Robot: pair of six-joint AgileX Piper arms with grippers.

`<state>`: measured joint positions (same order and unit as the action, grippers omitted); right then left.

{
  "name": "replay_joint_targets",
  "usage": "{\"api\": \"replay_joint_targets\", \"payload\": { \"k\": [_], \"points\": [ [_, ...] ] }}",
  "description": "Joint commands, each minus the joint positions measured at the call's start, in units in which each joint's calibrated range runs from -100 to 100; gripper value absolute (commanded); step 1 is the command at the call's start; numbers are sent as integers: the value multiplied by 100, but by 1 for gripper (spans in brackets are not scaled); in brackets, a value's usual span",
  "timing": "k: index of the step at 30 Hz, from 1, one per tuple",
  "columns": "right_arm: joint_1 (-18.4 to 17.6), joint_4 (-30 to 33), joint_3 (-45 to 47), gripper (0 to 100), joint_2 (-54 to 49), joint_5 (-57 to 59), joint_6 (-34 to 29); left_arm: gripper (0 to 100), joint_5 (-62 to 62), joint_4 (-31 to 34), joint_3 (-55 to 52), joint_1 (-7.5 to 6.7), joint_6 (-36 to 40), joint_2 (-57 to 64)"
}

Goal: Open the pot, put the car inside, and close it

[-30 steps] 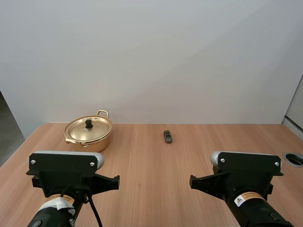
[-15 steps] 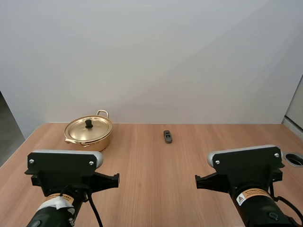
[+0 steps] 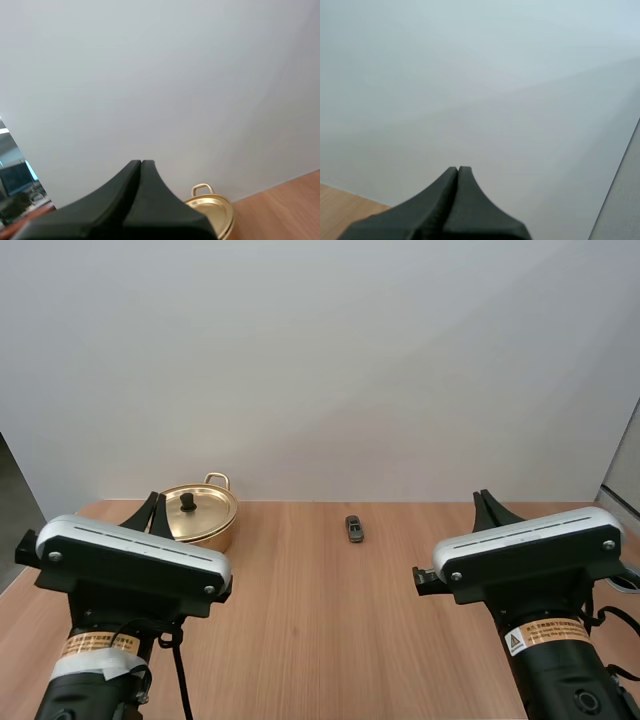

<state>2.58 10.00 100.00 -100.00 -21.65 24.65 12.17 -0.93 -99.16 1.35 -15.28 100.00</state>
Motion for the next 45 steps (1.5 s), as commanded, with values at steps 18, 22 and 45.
{"api": "replay_joint_targets", "payload": {
  "k": [18,22,45],
  "points": [
    [-22,-2424,-5847,0,4438,8246,510,0,-8593,1445,5644,2,3492,-4703],
    [-82,-3463,-7543,0,6104,11794,1549,0,-10519,1406,7544,2,3145,-6060],
    [-107,-3676,-9176,0,8509,10746,1334,4,-11023,1195,9894,362,2117,-9014]
  ]
}}
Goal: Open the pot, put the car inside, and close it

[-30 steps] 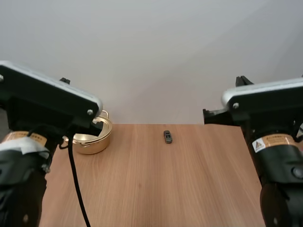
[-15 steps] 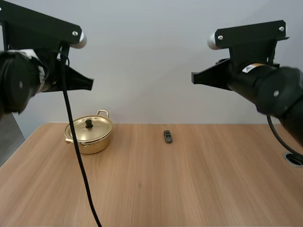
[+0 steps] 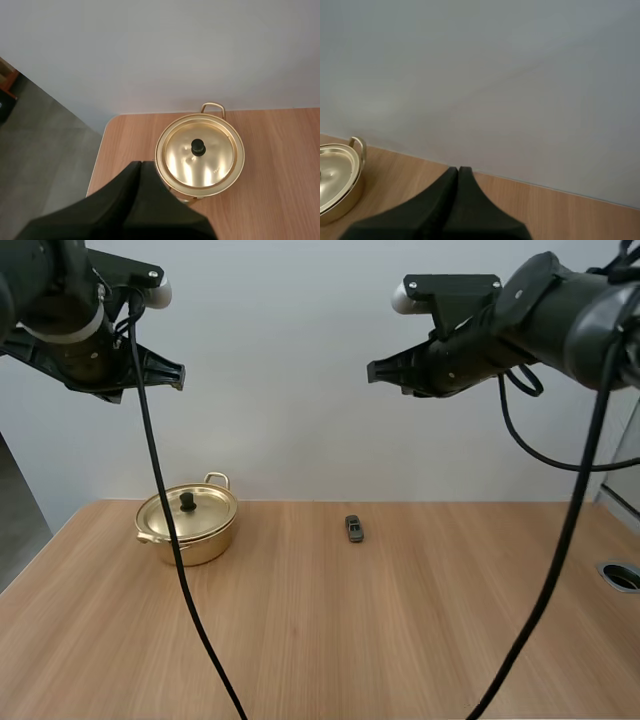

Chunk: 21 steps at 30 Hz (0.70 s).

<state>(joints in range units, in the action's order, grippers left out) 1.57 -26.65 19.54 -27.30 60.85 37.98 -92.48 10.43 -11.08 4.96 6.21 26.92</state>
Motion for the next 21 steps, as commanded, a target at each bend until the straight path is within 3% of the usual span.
{"api": "replay_joint_targets", "payload": {
  "k": [1,3,6,7,16,21],
  "points": [
    [-6,-2,-1130,8,1316,2496,12,11,-400,111,1009,1,-195,-1733],
    [-6,45,-1130,39,1459,2598,32,31,-98,118,806,1,-865,-1757],
    [-6,45,-1130,100,1734,3020,32,81,461,107,404,1,-1126,-1757],
    [-6,35,-1130,100,1817,3212,44,100,604,94,280,1,-1126,-1757],
    [-6,-259,-1130,100,1973,3277,35,100,971,-52,2,1,-880,-1757],
    [-6,-321,-1130,100,1973,3277,90,100,991,-763,-57,1,-772,-1757]
  ]
}}
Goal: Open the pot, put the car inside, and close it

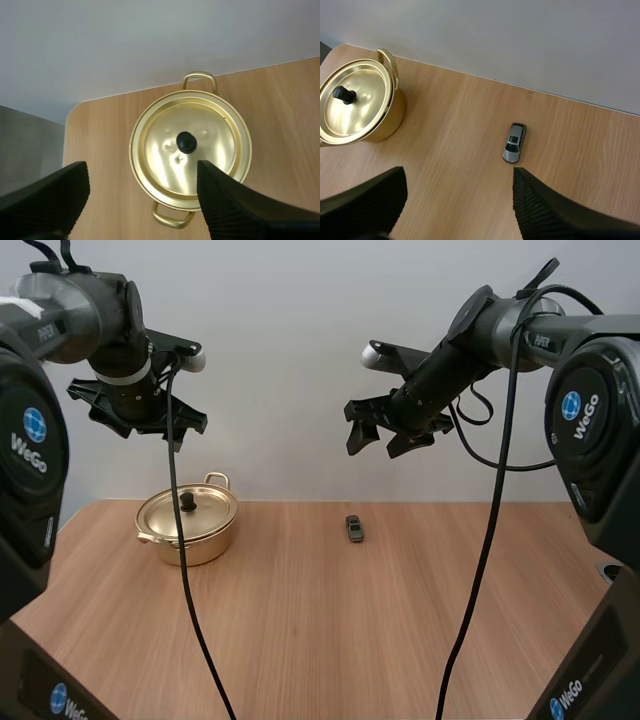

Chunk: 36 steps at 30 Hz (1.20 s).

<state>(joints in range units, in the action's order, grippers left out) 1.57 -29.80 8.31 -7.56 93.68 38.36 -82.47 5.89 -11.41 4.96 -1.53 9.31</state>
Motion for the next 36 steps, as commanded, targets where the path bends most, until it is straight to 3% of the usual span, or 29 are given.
{"api": "replay_joint_targets", "payload": {
  "k": [1,12,25,36],
  "points": [
    [-6,-6,-7,100,-2,-6,105,100,-10,-493,-55,1,2,4],
    [-6,94,-7,100,-2,496,117,100,1694,-505,-1019,1,-37,4],
    [-6,870,-7,100,-2,522,271,100,1914,-130,-1069,6,265,-906],
    [-6,866,-7,100,-2,538,271,100,2661,-45,-1037,6,265,-1619]
  ]
}}
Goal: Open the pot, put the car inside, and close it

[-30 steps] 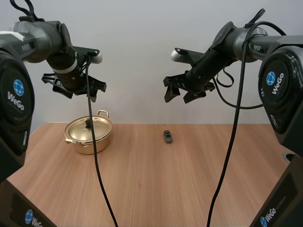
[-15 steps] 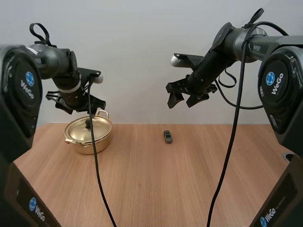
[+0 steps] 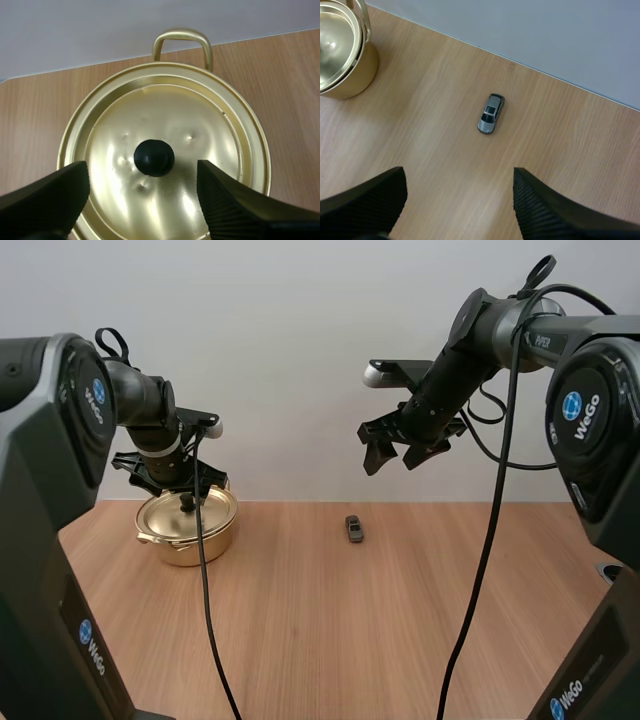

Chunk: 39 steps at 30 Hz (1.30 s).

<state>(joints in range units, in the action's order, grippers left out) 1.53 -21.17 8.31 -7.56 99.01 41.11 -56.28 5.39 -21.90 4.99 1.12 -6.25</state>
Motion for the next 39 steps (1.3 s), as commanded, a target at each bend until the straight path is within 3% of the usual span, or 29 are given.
{"api": "replay_joint_targets", "payload": {
  "k": [1,10,29,32,39],
  "points": [
    [-2,3,-7,100,-2,5,-5,100,147,5,12,3,0,-98],
    [-2,-23,-7,100,-2,5,-5,100,971,124,27,3,-9,-183],
    [-2,-140,-7,100,-2,61,-5,100,670,135,151,3,-133,-659],
    [-2,-215,-7,100,-2,61,-5,4,555,135,151,3,137,-659],
    [-2,-216,-7,100,-2,61,-5,0,821,135,184,3,253,-633]
  ]
}}
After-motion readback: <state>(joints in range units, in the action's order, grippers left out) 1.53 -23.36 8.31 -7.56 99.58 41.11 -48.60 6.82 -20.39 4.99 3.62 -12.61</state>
